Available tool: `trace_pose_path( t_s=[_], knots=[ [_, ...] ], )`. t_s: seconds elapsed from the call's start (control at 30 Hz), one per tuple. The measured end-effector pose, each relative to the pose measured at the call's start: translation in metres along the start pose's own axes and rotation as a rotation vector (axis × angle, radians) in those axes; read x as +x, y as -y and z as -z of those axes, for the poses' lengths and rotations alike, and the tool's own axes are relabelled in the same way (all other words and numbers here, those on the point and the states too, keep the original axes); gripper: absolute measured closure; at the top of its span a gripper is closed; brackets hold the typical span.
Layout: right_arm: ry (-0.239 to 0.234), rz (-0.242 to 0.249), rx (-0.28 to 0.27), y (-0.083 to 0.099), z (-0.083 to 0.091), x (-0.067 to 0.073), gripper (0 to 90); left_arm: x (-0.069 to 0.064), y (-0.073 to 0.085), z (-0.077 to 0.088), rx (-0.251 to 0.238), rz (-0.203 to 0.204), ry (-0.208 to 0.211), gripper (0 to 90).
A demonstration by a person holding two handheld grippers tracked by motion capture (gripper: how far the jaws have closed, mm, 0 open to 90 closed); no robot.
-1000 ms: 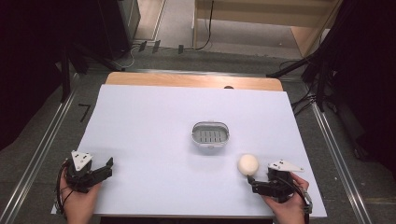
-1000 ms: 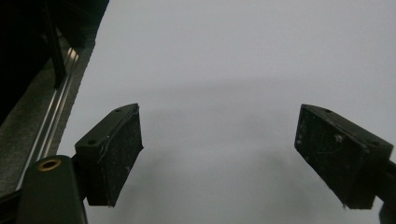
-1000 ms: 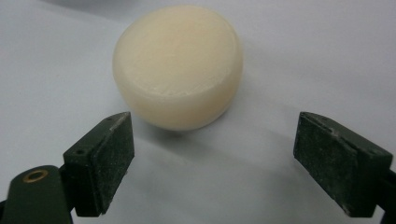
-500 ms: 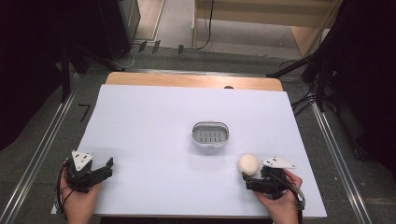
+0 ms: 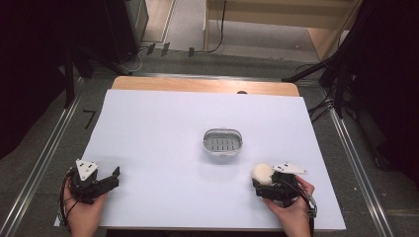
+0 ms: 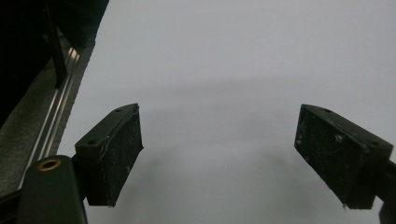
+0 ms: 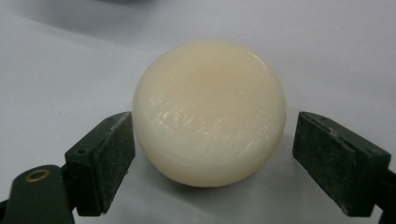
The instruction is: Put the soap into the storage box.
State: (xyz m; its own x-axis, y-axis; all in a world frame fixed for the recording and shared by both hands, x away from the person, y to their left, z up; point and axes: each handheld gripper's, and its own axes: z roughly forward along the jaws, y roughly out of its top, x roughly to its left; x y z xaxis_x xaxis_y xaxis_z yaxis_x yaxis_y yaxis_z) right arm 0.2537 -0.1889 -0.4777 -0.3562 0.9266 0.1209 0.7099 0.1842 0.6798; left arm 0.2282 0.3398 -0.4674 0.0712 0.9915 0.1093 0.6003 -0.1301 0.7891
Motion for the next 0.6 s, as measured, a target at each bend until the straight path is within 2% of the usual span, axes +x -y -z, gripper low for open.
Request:
trace_pose_path(
  t_s=[0.23, 0.43, 0.6],
  knots=[
    [0.018, -0.002, 0.008, -0.003, -0.007, 0.003, 16.4, 0.0, 0.0, 0.0, -0.002, 0.004, 0.0, 16.0],
    [0.047, -0.006, -0.006, -0.007, -0.011, 0.008, 23.7, 0.0, 0.0, 0.0, -0.001, 0.004, 0.002, 16.0],
    [0.051, -0.005, -0.006, -0.008, -0.011, 0.009, 24.7, 0.0, 0.0, 0.0, -0.002, 0.004, 0.001, 16.0]
  ],
)
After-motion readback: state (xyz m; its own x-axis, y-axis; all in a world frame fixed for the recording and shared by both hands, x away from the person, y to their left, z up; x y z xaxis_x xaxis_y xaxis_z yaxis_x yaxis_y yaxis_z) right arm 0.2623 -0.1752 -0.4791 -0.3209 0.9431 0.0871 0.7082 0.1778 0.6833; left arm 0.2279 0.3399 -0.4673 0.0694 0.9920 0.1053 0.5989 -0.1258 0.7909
